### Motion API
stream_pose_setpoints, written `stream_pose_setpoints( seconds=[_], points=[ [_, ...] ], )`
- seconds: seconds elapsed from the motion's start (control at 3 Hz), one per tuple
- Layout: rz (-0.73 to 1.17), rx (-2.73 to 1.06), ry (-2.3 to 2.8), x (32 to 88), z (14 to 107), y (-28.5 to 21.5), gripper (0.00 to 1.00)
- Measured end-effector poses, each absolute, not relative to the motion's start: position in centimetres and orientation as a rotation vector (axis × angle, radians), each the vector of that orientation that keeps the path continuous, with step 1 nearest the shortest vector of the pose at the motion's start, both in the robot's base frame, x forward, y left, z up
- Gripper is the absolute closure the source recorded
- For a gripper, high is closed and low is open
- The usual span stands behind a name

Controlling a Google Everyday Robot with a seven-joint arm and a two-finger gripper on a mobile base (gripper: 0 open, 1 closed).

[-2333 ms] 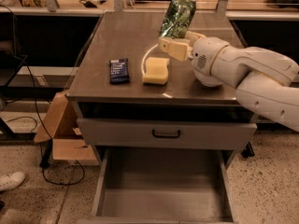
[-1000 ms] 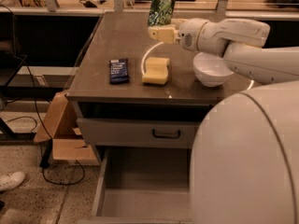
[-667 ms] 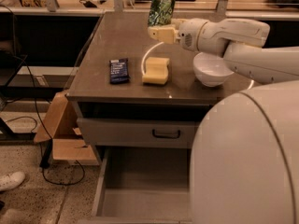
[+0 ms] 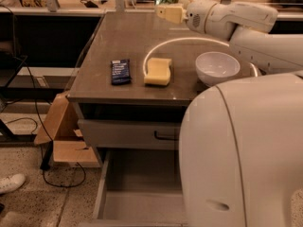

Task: Pick green can from middle drawer and place on counter

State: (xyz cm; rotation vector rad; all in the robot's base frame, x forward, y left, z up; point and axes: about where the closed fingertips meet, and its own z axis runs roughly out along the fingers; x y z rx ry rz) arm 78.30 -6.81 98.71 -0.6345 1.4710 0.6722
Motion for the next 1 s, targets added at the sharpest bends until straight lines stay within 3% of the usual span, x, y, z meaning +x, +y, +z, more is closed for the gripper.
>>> stream_pose_setpoints(
  seconds=[1.0],
  points=[
    [0.66, -0.733, 1.427, 80.3, 98.9, -4.5, 1.0]
  ],
)
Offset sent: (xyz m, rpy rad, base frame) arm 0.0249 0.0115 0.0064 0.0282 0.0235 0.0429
